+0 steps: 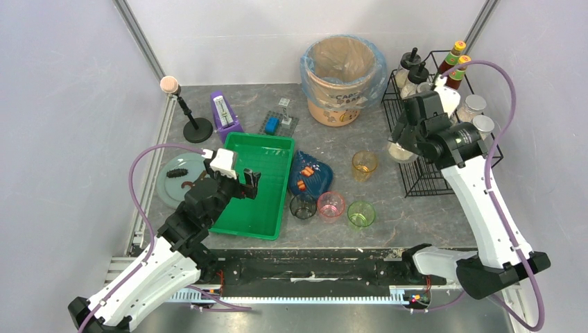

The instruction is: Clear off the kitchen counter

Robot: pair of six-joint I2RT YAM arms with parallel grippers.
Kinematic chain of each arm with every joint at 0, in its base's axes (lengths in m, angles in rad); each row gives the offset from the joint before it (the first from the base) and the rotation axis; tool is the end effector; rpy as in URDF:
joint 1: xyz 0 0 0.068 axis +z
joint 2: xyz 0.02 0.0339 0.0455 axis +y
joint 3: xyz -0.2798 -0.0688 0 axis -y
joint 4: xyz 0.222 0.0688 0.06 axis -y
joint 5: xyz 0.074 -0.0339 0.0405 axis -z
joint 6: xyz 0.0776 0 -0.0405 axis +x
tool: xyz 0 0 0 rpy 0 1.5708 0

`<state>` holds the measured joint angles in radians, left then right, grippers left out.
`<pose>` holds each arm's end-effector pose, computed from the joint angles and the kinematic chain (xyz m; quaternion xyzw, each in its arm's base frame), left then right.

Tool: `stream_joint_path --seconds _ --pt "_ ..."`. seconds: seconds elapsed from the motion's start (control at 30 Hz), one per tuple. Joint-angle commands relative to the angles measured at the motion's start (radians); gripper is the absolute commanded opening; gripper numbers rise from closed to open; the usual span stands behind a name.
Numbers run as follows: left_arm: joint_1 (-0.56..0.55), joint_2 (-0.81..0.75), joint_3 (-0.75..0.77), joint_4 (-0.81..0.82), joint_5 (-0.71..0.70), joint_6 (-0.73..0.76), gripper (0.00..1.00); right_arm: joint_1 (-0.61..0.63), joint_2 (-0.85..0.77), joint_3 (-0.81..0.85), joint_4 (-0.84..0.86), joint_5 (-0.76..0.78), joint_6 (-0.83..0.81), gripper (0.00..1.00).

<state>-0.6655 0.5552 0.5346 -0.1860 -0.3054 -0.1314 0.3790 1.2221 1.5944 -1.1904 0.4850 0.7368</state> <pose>0.1326 -0.0744 0.2860 0.1100 0.7653 -0.1329 0.6201 0.2056 0.0429 0.4090 0.2475 0.8727 -0.0006 0.4209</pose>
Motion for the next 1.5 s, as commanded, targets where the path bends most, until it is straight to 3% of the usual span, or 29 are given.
stream_joint_path --seconds 0.0,0.17,0.57,0.9,0.93,1.0,1.1,1.23,1.33,1.47 --pt "-0.006 -0.013 0.016 0.02 -0.008 0.004 0.91 -0.065 0.007 0.061 -0.061 0.164 0.14 0.0" --pt "-0.007 -0.016 0.013 0.019 -0.01 0.006 0.91 -0.175 0.025 0.048 -0.066 0.174 0.195 0.0" --pt "-0.006 -0.028 0.012 0.019 -0.011 0.007 0.91 -0.29 0.101 -0.005 -0.041 0.261 0.349 0.04" --pt "-0.006 -0.035 0.01 0.016 -0.014 0.009 0.91 -0.365 0.168 -0.068 0.049 0.163 0.427 0.04" --pt "-0.006 -0.034 0.011 0.017 -0.014 0.01 0.91 -0.368 0.171 -0.071 0.053 0.147 0.437 0.07" --pt "-0.006 -0.035 0.01 0.017 -0.014 0.011 0.91 -0.37 0.174 -0.077 0.069 0.127 0.445 0.31" --pt "-0.007 -0.035 0.009 0.019 -0.012 0.012 0.91 -0.369 0.181 -0.067 0.082 0.104 0.442 0.57" --pt "-0.006 -0.035 0.009 0.022 -0.011 0.013 0.9 -0.371 0.173 -0.067 0.108 0.077 0.437 0.76" --pt "-0.006 -0.035 0.009 0.022 -0.011 0.013 0.9 -0.372 0.154 -0.083 0.141 0.048 0.45 0.98" --pt "-0.006 -0.037 0.009 0.021 -0.011 0.013 0.9 -0.371 0.137 -0.087 0.162 0.014 0.47 0.98"
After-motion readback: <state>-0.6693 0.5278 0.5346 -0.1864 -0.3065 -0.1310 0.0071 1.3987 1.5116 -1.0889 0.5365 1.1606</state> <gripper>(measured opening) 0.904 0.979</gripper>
